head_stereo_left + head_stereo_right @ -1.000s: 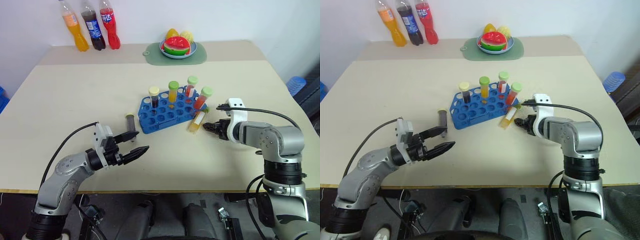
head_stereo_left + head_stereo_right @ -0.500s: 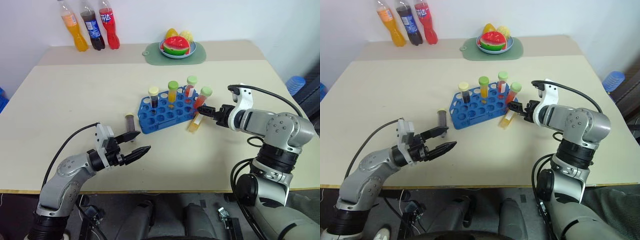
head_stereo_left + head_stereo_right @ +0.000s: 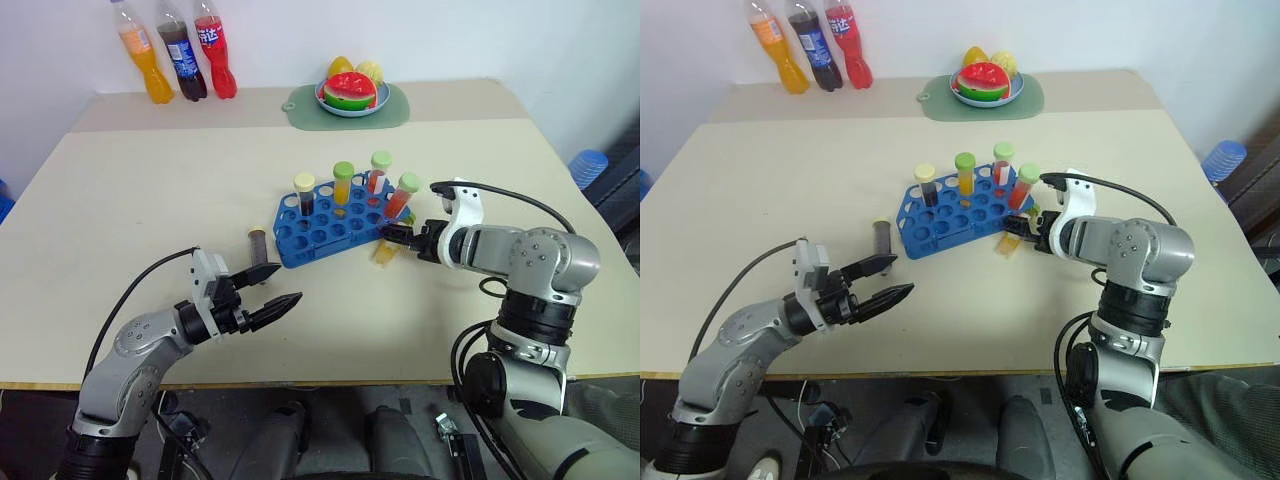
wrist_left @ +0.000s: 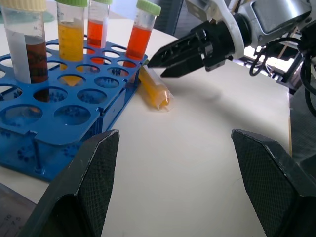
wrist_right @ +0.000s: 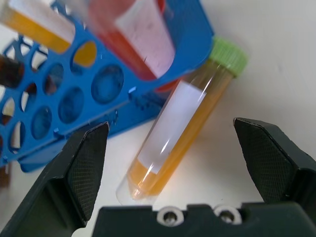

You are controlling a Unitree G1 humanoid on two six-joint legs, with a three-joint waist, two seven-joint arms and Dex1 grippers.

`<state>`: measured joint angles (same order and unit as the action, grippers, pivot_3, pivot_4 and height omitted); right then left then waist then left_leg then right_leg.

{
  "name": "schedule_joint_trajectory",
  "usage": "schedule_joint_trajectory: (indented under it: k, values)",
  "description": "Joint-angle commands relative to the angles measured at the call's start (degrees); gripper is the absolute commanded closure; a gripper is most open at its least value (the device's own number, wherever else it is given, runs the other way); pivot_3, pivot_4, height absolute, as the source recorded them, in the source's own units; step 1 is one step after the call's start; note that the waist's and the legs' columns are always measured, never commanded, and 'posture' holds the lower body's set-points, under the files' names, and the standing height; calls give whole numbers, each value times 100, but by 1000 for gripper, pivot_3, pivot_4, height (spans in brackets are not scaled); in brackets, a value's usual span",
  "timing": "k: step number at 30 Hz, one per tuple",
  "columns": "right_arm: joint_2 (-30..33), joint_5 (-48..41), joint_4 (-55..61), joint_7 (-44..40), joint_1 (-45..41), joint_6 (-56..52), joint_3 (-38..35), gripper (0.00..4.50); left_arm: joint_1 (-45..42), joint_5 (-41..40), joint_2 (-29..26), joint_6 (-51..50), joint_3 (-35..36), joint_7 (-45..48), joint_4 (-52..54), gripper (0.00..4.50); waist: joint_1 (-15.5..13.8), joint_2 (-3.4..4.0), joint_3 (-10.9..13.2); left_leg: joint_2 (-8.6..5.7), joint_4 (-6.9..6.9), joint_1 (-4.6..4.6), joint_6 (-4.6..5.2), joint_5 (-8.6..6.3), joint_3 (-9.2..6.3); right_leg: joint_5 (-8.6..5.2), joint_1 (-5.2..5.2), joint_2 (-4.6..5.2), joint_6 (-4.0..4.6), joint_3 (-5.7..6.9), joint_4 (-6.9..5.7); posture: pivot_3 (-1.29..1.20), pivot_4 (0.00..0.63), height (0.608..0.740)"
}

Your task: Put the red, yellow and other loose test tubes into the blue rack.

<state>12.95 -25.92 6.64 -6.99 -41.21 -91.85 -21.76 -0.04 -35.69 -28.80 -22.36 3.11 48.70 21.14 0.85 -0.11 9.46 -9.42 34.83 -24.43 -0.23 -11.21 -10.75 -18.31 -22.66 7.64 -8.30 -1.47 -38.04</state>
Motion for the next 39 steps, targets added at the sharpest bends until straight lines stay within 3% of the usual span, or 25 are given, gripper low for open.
schedule_joint_trajectory:
  k: [1, 6, 25, 35, 39]
  values:
    - [34, 67, 241, -36, 87, 168, 278, 59, 50, -109, -10, 6, 93, -38, 279, 719, 0, 0, 0, 0, 0, 0, 0, 0, 0, 0, -1, 0, 0, 0, 0, 0, 150, 740]
    - [219, 299, 221, -18, 272, 562, 829, 59, 115, -113, 17, 10, 74, -105, 344, 719, 4, 0, 0, 0, 2, 1, 0, 0, 0, 0, -1, 0, 0, 0, 0, 0, 150, 740]
    - [114, 717, -246, 30, 1, 935, 1265, 59, 212, -55, 115, 59, -2, -157, 348, 719, 7, 0, -1, 0, 1, 2, -2, 1, 0, 1, -2, -1, 1, 0, 0, 0, 150, 740]
    - [-462, 1051, -564, 470, -224, 797, 1044, 59, 358, 3, 201, 158, -11, -152, 330, 719, 35, 0, -2, 2, 0, 5, -4, 2, -1, 3, -2, -4, 5, -1, -1, 0, 150, 740]
    - [-566, 1166, -617, 538, -254, 833, 1081, 1884, 404, 7, 237, 164, -9, -182, 357, 719, 24, -1, -2, 2, -3, 6, -5, 3, -1, 3, -3, -4, 6, -1, -1, 0, 150, 740]
